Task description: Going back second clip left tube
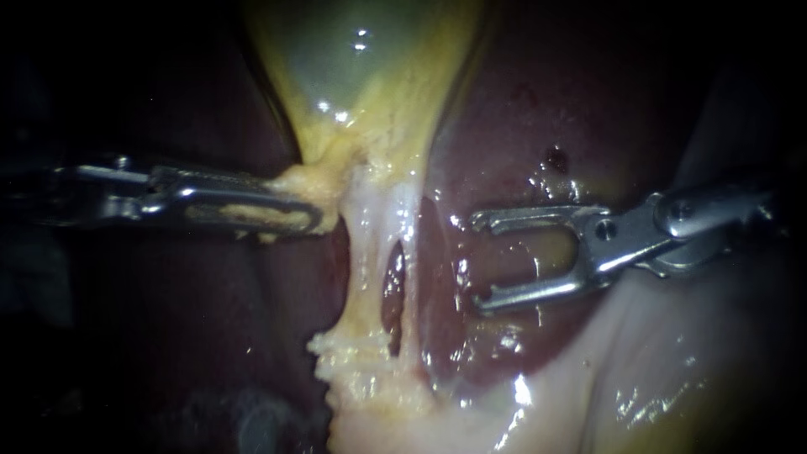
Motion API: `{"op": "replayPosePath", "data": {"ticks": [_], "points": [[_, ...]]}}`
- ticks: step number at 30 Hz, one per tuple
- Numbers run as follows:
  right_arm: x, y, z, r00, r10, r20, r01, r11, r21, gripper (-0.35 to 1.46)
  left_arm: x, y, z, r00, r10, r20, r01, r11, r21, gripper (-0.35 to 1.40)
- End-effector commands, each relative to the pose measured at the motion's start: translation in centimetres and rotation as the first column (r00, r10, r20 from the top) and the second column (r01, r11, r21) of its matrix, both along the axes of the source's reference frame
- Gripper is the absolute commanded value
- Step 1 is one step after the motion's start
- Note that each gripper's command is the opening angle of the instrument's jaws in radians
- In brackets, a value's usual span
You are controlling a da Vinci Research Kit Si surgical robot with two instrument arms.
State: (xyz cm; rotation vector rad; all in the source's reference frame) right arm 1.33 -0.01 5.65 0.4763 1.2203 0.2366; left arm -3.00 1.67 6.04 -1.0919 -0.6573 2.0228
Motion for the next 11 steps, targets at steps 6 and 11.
{"op": "replayPosePath", "data": {"ticks": [6,11], "points": [[0.0,0.0,0.0,1.0,0.0,0.0,0.0,1.0,0.0,0.5,0.0,0.0,0.02,1.0,0.0,-0.001,0.0,1.0,-0.001,-0.35],[0.0,0.0,0.0,1.0,0.0,0.0,0.0,1.0,0.0,0.5,0.0,0.0,0.02,1.0,0.0,-0.001,0.0,1.0,-0.001,-0.35]]}}
